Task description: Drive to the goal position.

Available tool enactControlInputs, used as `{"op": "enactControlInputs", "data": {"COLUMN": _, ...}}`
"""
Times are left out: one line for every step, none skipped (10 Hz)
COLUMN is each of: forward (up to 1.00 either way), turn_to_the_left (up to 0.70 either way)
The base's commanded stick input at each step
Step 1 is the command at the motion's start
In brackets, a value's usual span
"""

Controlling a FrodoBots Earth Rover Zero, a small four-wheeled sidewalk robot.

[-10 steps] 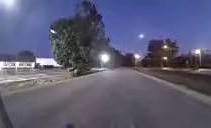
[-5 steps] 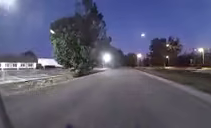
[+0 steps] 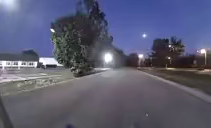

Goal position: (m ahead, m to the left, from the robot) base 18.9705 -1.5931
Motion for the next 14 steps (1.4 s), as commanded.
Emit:
{"op": "enactControlInputs", "data": {"forward": 0.85, "turn_to_the_left": 0.0}}
{"op": "enactControlInputs", "data": {"forward": 0.88, "turn_to_the_left": 0.0}}
{"op": "enactControlInputs", "data": {"forward": 1.0, "turn_to_the_left": 0.0}}
{"op": "enactControlInputs", "data": {"forward": 1.0, "turn_to_the_left": 0.0}}
{"op": "enactControlInputs", "data": {"forward": 1.0, "turn_to_the_left": 0.0}}
{"op": "enactControlInputs", "data": {"forward": 1.0, "turn_to_the_left": 0.0}}
{"op": "enactControlInputs", "data": {"forward": 1.0, "turn_to_the_left": 0.0}}
{"op": "enactControlInputs", "data": {"forward": 1.0, "turn_to_the_left": 0.0}}
{"op": "enactControlInputs", "data": {"forward": 1.0, "turn_to_the_left": 0.0}}
{"op": "enactControlInputs", "data": {"forward": 1.0, "turn_to_the_left": 0.0}}
{"op": "enactControlInputs", "data": {"forward": 1.0, "turn_to_the_left": 0.0}}
{"op": "enactControlInputs", "data": {"forward": 1.0, "turn_to_the_left": -0.4}}
{"op": "enactControlInputs", "data": {"forward": 1.0, "turn_to_the_left": -0.4}}
{"op": "enactControlInputs", "data": {"forward": 1.0, "turn_to_the_left": -0.4}}
